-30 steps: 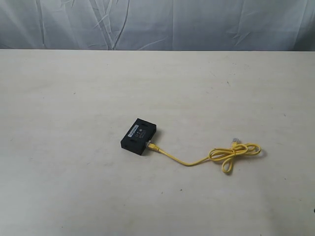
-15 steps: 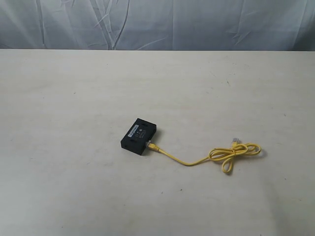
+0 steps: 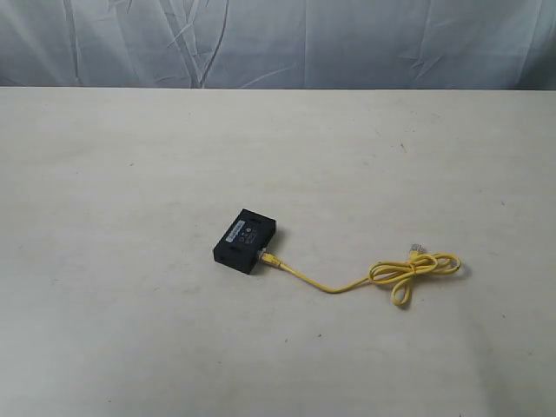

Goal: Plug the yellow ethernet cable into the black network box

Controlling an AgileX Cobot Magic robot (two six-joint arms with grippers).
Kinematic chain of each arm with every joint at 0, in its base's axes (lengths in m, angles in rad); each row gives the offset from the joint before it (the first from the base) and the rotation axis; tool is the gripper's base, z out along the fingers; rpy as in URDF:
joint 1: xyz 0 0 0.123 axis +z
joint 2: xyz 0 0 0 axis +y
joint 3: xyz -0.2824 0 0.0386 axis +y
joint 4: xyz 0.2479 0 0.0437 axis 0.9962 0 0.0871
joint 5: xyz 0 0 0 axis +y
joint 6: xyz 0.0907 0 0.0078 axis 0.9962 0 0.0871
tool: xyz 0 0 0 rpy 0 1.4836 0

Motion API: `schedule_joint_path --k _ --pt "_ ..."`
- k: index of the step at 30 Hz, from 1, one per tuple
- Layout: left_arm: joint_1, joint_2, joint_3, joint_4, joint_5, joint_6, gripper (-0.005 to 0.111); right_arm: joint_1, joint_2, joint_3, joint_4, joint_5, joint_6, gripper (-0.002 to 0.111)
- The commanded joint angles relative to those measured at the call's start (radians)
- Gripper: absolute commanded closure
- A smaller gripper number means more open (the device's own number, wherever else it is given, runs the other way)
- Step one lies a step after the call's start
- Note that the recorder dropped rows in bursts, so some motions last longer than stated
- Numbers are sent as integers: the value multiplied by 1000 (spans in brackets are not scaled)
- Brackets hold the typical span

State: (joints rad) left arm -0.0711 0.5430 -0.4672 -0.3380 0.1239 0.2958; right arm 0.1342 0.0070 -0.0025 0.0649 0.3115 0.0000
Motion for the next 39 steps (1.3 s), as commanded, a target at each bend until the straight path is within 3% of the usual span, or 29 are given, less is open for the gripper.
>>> schedule_joint_path --k 1,13,25,29,39 --pt "3 -7 4 -2 -5 -5 107 -7 -7 3 -4 -7 0 108" --pt "12 -129 57 51 -1 1 107 -7 -7 3 -4 -7 0 108" --pt "109 -462 463 168 -4 1 107 -7 -7 3 -4 -7 0 108" --pt "114 -543 467 195 105 -1 107 -7 -7 3 -4 -7 0 108" --pt "114 -543 467 194 114 -1 107 -7 -7 3 -4 -7 0 108"
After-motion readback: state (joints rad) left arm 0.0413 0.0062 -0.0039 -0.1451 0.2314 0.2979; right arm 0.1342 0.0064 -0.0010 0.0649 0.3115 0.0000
